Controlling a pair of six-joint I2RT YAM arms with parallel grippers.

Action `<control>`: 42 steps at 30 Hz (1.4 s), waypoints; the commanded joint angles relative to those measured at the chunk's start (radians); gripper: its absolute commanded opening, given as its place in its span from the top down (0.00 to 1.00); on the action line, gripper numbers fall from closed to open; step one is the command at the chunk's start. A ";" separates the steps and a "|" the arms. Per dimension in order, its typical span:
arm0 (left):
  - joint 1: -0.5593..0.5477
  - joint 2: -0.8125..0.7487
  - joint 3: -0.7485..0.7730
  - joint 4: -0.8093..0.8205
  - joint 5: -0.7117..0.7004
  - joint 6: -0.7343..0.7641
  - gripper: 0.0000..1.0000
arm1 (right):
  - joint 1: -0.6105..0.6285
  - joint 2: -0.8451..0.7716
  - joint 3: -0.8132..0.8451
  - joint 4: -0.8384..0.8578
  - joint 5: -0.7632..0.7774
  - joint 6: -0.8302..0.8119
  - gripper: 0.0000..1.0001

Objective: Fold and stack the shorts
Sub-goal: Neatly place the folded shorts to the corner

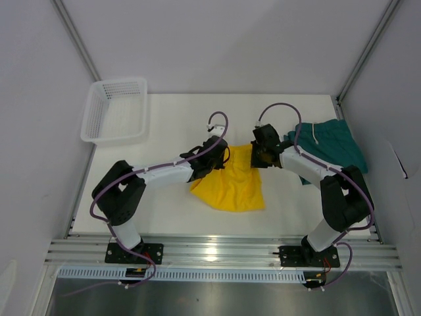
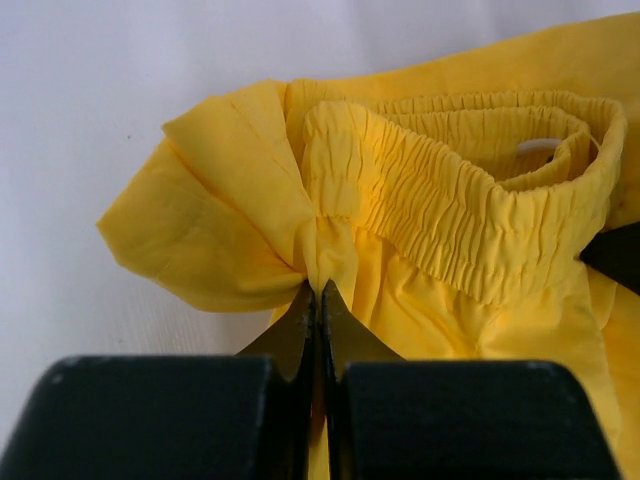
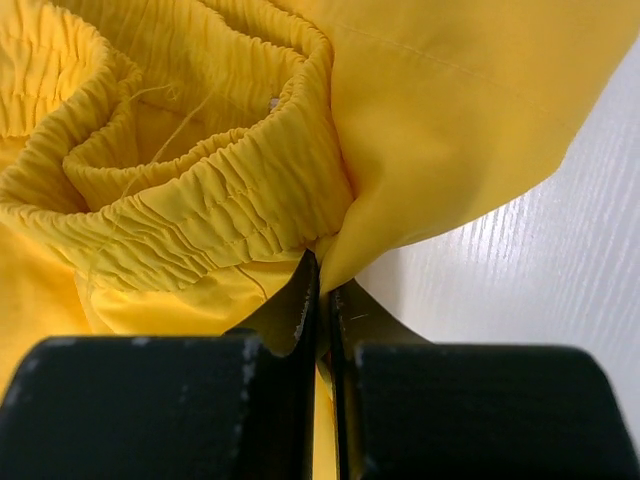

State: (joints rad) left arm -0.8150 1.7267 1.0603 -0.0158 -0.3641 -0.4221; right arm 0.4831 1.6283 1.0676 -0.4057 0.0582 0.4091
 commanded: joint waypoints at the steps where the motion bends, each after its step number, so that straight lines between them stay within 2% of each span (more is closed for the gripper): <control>1: -0.015 0.005 0.128 -0.165 -0.013 -0.087 1.00 | 0.008 -0.030 0.072 -0.077 0.063 0.033 1.00; 9: -0.058 0.066 0.314 -0.314 0.070 -0.194 1.00 | -0.054 -0.016 0.247 -0.278 0.055 0.016 1.00; 13: -0.090 0.106 0.394 -0.313 0.071 -0.243 1.00 | -0.106 -0.022 0.311 -0.344 0.052 -0.024 1.00; 16: -0.122 0.149 0.470 -0.282 0.073 -0.273 1.00 | -0.202 -0.034 0.353 -0.398 0.034 -0.052 1.00; 19: -0.144 0.213 0.598 -0.267 0.067 -0.305 1.00 | -0.261 -0.044 0.391 -0.424 0.023 -0.078 1.00; 26: -0.191 0.361 0.744 -0.068 0.117 -0.382 1.00 | -0.423 -0.050 0.465 -0.466 -0.015 -0.115 1.00; 31: -0.210 0.470 0.869 -0.018 0.097 -0.417 1.00 | -0.546 -0.015 0.534 -0.475 -0.038 -0.125 1.00; 32: -0.211 0.490 0.932 0.002 0.115 -0.420 1.00 | -0.560 0.005 0.555 -0.475 -0.046 -0.127 1.00; 34: -0.211 0.546 0.964 0.011 0.126 -0.435 1.00 | -0.598 0.024 0.575 -0.475 -0.075 -0.130 1.00; 37: -0.211 0.603 1.020 0.144 0.145 -0.455 1.00 | -0.641 0.060 0.633 -0.490 -0.095 -0.138 1.00; 42: -0.217 0.692 1.113 0.250 0.151 -0.503 1.00 | -0.693 0.131 0.742 -0.513 -0.092 -0.142 1.00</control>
State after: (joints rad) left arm -1.0138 2.3932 2.0861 0.0574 -0.2481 -0.8589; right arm -0.1867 1.7321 1.7229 -0.9119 0.0048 0.2810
